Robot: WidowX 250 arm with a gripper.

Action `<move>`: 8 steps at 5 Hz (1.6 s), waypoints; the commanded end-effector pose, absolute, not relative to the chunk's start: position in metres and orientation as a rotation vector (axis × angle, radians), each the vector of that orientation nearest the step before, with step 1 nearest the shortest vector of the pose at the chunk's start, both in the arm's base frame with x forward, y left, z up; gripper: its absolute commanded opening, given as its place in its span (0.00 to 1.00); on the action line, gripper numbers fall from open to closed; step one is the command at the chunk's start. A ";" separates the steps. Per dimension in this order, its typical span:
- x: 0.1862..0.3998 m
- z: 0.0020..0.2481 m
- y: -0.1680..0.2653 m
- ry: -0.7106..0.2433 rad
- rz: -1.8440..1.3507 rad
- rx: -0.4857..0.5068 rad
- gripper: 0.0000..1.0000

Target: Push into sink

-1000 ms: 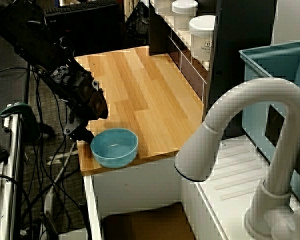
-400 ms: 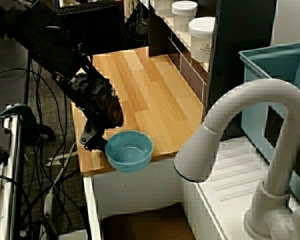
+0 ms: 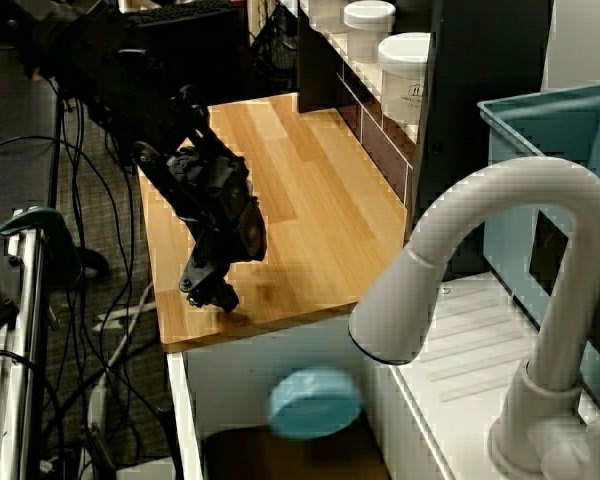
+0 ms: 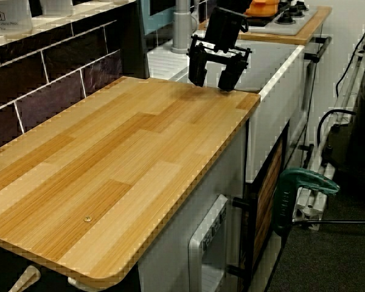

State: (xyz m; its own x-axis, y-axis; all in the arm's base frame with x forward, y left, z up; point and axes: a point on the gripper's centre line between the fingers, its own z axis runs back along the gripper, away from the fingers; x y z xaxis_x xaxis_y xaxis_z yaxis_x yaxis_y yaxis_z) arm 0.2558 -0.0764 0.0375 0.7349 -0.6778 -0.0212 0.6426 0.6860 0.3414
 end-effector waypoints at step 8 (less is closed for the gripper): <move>0.293 0.067 -0.090 -0.212 -0.597 0.345 1.00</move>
State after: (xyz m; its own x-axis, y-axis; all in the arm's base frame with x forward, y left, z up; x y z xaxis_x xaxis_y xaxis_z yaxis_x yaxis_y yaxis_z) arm 0.2852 -0.0863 0.0540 0.8123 -0.5809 0.0519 0.5249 0.7671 0.3689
